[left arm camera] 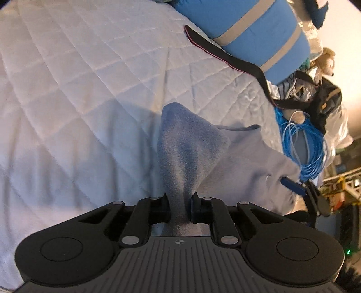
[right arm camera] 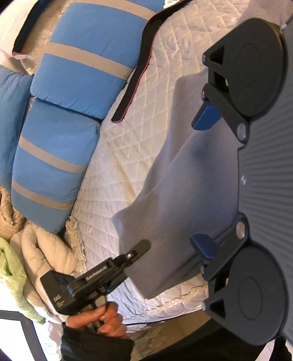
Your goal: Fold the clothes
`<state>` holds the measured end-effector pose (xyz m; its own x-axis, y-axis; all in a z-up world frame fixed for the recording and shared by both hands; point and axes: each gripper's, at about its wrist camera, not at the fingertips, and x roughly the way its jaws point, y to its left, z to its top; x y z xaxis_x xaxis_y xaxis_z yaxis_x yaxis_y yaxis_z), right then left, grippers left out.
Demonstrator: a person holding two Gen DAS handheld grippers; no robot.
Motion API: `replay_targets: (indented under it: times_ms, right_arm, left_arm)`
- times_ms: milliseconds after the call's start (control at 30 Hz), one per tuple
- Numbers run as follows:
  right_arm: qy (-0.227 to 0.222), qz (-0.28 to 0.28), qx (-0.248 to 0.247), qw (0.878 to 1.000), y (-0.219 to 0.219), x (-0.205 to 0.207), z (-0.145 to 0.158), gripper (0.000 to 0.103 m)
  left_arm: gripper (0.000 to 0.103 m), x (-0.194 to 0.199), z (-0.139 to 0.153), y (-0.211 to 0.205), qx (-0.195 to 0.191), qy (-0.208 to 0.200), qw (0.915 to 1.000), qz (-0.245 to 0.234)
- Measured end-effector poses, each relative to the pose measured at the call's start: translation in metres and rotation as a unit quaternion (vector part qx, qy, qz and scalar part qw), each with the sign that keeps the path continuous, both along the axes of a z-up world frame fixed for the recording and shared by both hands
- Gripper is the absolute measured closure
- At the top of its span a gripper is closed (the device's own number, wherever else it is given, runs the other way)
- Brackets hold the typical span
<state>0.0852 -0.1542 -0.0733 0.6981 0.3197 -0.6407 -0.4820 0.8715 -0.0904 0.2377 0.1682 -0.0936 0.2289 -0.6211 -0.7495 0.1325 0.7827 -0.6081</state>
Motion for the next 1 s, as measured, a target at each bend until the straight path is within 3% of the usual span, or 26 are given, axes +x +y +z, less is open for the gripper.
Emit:
replay_targets:
  times_ms: [233, 467, 667, 833, 1000]
  right_arm:
    - [0.008, -0.005, -0.015, 1.000, -0.003, -0.004, -0.006, 0.001]
    - [0.014, 0.034, -0.010, 0.999, 0.006, -0.008, -0.011, 0.001]
    - [0.046, 0.047, 0.059, 0.996, 0.017, 0.007, -0.007, 0.001]
    - [0.093, 0.032, 0.125, 0.987, 0.026, 0.031, -0.013, 0.006]
    - [0.151, 0.022, 0.171, 0.973, 0.029, 0.048, -0.027, 0.016]
  left_arm:
    - [0.090, 0.004, 0.012, 0.072, 0.026, 0.000, 0.9993, 0.026]
    - [0.089, -0.006, 0.031, 0.142, 0.059, -0.005, 0.9966, 0.056]
    - [0.060, -0.005, 0.029, 0.140, 0.091, -0.009, 0.9944, 0.052]
    - [0.053, -0.013, 0.033, 0.158, 0.066, -0.018, 0.9931, 0.094]
    - [0.051, -0.025, 0.047, 0.172, 0.075, -0.053, 0.9863, 0.137]
